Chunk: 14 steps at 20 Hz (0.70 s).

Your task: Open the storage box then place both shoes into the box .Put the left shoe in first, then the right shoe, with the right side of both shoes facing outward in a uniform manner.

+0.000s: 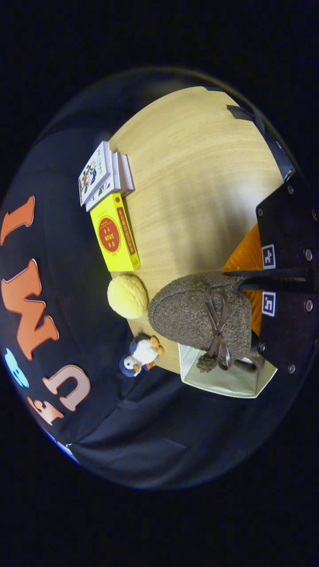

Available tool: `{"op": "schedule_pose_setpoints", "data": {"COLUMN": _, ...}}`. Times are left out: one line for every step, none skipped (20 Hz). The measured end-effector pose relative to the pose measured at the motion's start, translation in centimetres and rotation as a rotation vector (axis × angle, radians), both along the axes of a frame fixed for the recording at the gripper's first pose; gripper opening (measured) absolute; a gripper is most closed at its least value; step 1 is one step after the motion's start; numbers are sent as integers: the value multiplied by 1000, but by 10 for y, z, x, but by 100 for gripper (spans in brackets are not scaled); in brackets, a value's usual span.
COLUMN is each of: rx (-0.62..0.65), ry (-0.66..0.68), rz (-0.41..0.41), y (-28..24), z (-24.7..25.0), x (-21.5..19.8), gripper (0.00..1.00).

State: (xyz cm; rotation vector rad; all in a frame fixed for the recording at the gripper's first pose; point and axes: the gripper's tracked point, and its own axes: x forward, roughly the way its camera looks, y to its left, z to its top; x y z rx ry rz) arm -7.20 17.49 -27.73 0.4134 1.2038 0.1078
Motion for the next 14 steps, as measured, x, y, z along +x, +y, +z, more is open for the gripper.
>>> {"op": "schedule_pose_setpoints", "data": {"rx": 5, "ry": 1, "rz": 16, "y": 15, "z": 2, "x": 1, "gripper": 4}}
{"op": "schedule_pose_setpoints", "data": {"rx": 7, "ry": 0, "rz": 33, "y": 29, "z": 5, "x": 2, "gripper": 4}}
{"op": "schedule_pose_setpoints", "data": {"rx": 8, "ry": 1, "rz": 46, "y": 42, "z": 7, "x": 3, "gripper": 4}}
{"op": "schedule_pose_setpoints", "data": {"rx": 11, "ry": 2, "rz": 58, "y": 54, "z": 8, "x": 4, "gripper": 5}}
{"op": "schedule_pose_setpoints", "data": {"rx": 15, "ry": 5, "rz": 67, "y": 66, "z": 9, "x": 4, "gripper": 4}}
{"op": "schedule_pose_setpoints", "data": {"rx": 18, "ry": 9, "rz": 75, "y": 77, "z": 9, "x": 5, "gripper": 4}}
{"op": "schedule_pose_setpoints", "data": {"rx": 18, "ry": 13, "rz": 83, "y": 87, "z": 9, "x": 6, "gripper": 4}}
{"op": "schedule_pose_setpoints", "data": {"rx": 15, "ry": 20, "rz": 89, "y": 96, "z": 8, "x": 6, "gripper": 5}}
{"op": "schedule_pose_setpoints", "data": {"rx": 12, "ry": 28, "rz": 93, "y": 104, "z": 5, "x": 5, "gripper": 5}}
{"op": "schedule_pose_setpoints", "data": {"rx": 8, "ry": 36, "rz": 97, "y": 111, "z": 3, "x": 4, "gripper": 4}}
{"op": "schedule_pose_setpoints", "data": {"rx": 0, "ry": 36, "rz": 98, "y": 116, "z": 2, "x": 6, "gripper": 4}}
{"op": "schedule_pose_setpoints", "data": {"rx": -3, "ry": 36, "rz": 94, "y": 121, "z": 0, "x": 8, "gripper": 5}}
{"op": "schedule_pose_setpoints", "data": {"rx": -9, "ry": 41, "rz": 92, "y": 124, "z": -1, "x": 9, "gripper": 5}}
{"op": "schedule_pose_setpoints", "data": {"rx": -19, "ry": 44, "rz": 89, "y": 126, "z": -3, "x": 9, "gripper": 5}}
